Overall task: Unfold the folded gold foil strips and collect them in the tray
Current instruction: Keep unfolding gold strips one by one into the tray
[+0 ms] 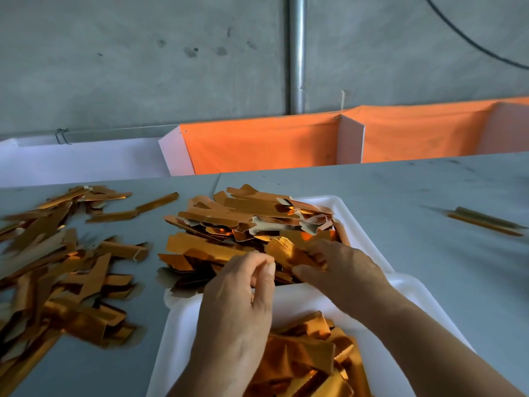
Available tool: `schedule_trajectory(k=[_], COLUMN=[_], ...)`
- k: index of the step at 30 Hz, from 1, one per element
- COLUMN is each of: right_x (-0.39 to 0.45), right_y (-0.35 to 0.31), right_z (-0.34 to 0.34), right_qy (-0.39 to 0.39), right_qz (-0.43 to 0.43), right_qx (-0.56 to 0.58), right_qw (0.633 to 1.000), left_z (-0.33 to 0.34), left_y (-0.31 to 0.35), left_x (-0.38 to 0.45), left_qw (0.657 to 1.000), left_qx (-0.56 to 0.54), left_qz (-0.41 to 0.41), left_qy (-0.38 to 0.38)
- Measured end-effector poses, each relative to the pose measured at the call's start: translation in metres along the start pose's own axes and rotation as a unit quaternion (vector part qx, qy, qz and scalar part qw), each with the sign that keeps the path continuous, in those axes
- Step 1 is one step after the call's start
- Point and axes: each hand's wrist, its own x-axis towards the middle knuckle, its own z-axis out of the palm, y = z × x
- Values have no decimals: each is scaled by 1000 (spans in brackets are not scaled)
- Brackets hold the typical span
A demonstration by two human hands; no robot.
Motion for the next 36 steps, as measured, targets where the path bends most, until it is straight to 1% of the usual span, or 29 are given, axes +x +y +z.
schedule_trajectory(k=[2,5,7,9,10,11,12,14,15,16,17,19,20,22,26,28,30,32,34,36], right_x=[3,4,5,6,6,6,4,-3,-7,-10,-13,-16,-17,-17,-16,-16,-17,-17,-18,-20], right_y=[1,1,3,5,6,7,7,5,5,3,2,2,2,3,5,6,5,3,2,1], right_z=[0,2,2,-4,-9,-14,-21,-31,-35,-37,-38,-39,-39,-39,-40,-41,-41,-42,-43,-43], right_qy=[-4,2,51,139,170,179,162,67,10,-37,-70,-109,-126,-150,-164,-165,-151,-124,-109,-110], right_qz=[15,-13,-28,-9,14,32,40,26,15,3,-10,-30,-37,-41,-30,-30,-34,-33,-29,-24], right_qx=[-2,2,25,126,208,307,411,569,608,620,620,613,610,598,593,580,574,578,570,568], right_qw=[1000,1000,998,982,963,934,896,819,794,783,781,782,782,786,787,797,804,806,814,815], left_z=[1,1,0,-1,-1,-2,-2,-4,-5,-6,-7,-9,-9,-8,-8,-8,-8,-7,-5,-3], left_y=[-1,-3,-2,-2,-2,-1,0,5,7,9,11,14,14,13,12,13,12,12,12,12], left_x=[0,1,1,1,1,1,1,1,1,1,0,-2,-3,-4,-3,-4,-5,-5,-4,-3], left_qw=[1000,1000,1000,1000,1000,1000,1000,996,992,986,977,957,951,948,954,958,962,965,972,985], left_qx=[-1,2,7,9,4,-5,-21,-77,-116,-158,-197,-253,-265,-266,-260,-245,-229,-224,-208,-155], left_qz=[3,-3,-3,-7,-10,-15,-21,-30,-35,-39,-41,-38,-32,-26,-20,-5,3,-7,-20,-12], left_qy=[4,1,4,9,10,11,7,-17,-31,-47,-69,-133,-158,-173,-150,-149,-147,-138,-110,-79])
